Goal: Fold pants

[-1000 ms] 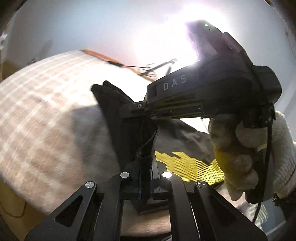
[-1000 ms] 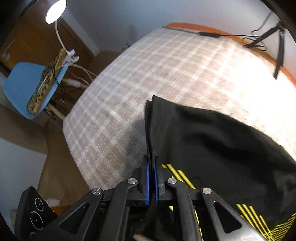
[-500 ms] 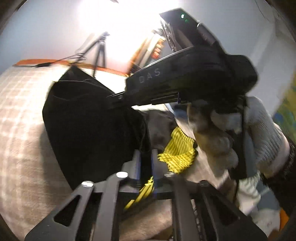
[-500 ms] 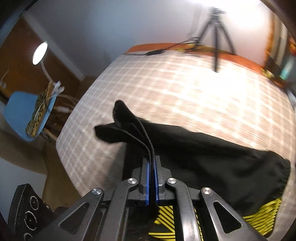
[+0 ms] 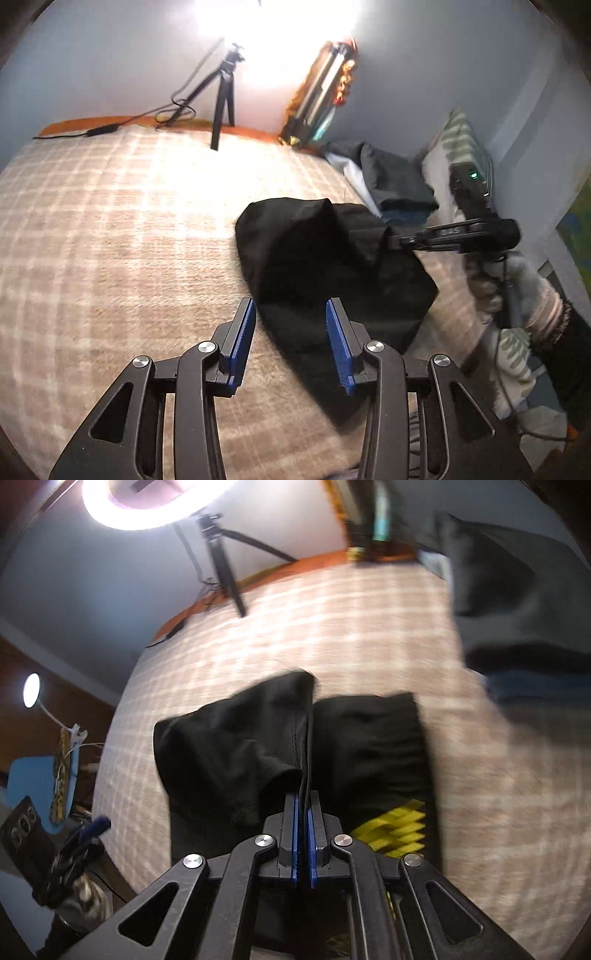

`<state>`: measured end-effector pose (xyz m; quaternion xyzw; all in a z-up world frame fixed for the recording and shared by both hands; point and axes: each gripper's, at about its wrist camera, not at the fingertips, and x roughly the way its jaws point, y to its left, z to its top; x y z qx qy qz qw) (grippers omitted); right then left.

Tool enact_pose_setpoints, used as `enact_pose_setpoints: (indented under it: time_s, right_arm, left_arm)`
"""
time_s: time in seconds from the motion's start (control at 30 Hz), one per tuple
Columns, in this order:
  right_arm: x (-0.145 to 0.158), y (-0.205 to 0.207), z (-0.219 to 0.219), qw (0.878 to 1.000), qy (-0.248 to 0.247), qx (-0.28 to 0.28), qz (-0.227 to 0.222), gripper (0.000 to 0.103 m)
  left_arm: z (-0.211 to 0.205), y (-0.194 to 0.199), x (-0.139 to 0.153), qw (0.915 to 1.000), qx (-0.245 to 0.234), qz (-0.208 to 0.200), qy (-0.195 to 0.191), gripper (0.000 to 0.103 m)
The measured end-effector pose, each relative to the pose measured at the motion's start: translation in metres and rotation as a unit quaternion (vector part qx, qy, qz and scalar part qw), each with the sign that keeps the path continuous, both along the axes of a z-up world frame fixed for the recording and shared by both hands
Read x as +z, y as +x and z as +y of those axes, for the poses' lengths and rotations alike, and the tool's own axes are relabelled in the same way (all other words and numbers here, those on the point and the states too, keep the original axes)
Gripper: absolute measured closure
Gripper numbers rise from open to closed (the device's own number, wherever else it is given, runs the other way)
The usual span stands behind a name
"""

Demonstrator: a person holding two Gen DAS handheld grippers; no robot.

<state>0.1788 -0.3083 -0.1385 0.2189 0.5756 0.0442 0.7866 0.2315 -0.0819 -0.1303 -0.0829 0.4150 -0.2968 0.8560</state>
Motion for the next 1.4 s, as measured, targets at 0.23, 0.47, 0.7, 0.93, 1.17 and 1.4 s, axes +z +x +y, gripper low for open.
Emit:
enact_pose_setpoints:
  time_s: [0.23, 0.47, 0.7, 0.93, 1.17, 1.4]
  right_arm:
    - [-0.009, -0.022, -0.029, 1.0, 0.008, -0.02, 0.004, 0.102]
    - [-0.022, -0.032, -0.042, 0.999, -0.017, -0.031, 0.005, 0.102]
    - [0.002, -0.031, -0.032, 0.996, 0.015, 0.049, -0.072, 0.065]
    - [0.003, 0.002, -0.043, 0.992, 0.064, 0.056, -0.096, 0.054]
    - [-0.026, 0.034, -0.043, 0.998, 0.029, 0.031, -0.052, 0.099]
    - [-0.003, 0.022, -0.031, 0.985, -0.153, 0.027, -0.079, 0.067]
  left_arm:
    - [-0.032, 0.007, -0.016, 0.9979, -0.047, -0.006, 0.044, 0.065]
    - [-0.058, 0.011, -0.034, 0.9899, -0.068, 0.001, 0.124, 0.065]
    - [-0.057, 0.012, -0.045, 0.9883, -0.069, -0.001, 0.136, 0.065]
    - [-0.057, 0.01, -0.047, 0.9878, -0.071, -0.01, 0.138, 0.065]
    - [-0.059, 0.009, -0.049, 0.9867, -0.075, -0.017, 0.143, 0.065]
    - [-0.06, 0.01, -0.048, 0.9878, -0.073, -0.017, 0.137, 0.065]
